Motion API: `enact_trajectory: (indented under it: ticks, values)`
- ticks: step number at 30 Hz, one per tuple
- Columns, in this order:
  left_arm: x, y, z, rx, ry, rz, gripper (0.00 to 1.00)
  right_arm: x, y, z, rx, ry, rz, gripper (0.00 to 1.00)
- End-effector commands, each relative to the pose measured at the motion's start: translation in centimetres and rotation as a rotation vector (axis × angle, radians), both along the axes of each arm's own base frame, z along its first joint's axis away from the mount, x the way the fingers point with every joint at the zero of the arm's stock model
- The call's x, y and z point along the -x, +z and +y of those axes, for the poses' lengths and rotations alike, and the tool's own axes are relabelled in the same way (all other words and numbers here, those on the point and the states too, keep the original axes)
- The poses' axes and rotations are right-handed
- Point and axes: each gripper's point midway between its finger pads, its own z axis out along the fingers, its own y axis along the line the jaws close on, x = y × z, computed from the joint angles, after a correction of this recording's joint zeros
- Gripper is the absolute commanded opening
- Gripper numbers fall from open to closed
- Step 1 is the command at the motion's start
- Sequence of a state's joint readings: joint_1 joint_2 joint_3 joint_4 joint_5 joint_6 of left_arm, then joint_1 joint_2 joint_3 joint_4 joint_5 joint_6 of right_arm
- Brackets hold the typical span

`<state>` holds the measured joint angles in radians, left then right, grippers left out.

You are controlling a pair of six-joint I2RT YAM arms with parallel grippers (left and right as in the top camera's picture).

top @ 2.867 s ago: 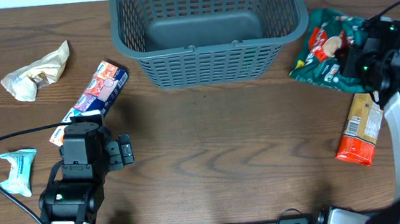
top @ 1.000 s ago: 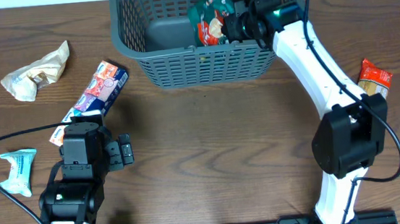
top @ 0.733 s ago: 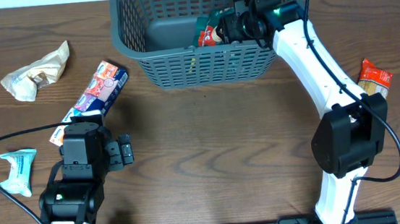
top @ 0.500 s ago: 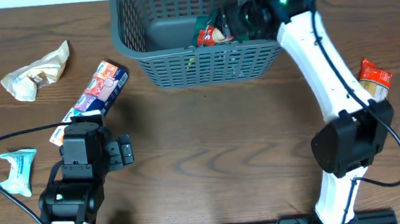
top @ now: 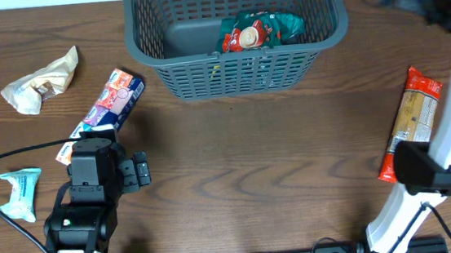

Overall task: Pack container
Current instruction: 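Lift the Nescafe pack and drop it into the basket, then lower the right gripper onto the red pasta packet and grasp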

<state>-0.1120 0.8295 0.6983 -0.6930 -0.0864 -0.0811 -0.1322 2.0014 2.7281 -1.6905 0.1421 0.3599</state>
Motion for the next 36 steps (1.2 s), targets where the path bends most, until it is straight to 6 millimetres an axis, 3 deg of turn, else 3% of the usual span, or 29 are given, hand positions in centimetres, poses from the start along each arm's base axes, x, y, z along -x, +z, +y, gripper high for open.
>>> enact_trajectory:
  ticks: [1, 4, 7, 14, 26, 36]
  values:
    - [-0.3, 0.9, 0.3, -0.014, 0.01, -0.022, 0.99, 1.0, -0.1, -3.0, -0.157, -0.111, -0.03, 0.99]
    - [-0.3, 0.9, 0.3, -0.014, 0.01, -0.022, 0.99, 2.1, -1.1, -5.6, -0.211, -0.171, -0.009, 0.99]
    - [-0.3, 0.9, 0.3, -0.014, 0.01, -0.022, 0.99, 3.6, -3.6, -8.4, -0.228, -0.241, 0.076, 0.99]
    - [-0.5, 1.0, 0.3, -0.013, 0.01, -0.029, 0.99, 8.6, -13.9, -11.8, -0.246, -0.353, 0.446, 0.99]
    - [-0.9, 1.4, 0.3, -0.01, 0.01, -0.051, 0.98, 10.6, -26.5, -13.7, -0.226, -0.114, 0.603, 0.99]
    - [-0.9, 1.4, 0.3, -0.01, 0.01, -0.051, 0.99, 11.4, -34.0, -13.1, -0.226, -0.09, 0.573, 0.99]
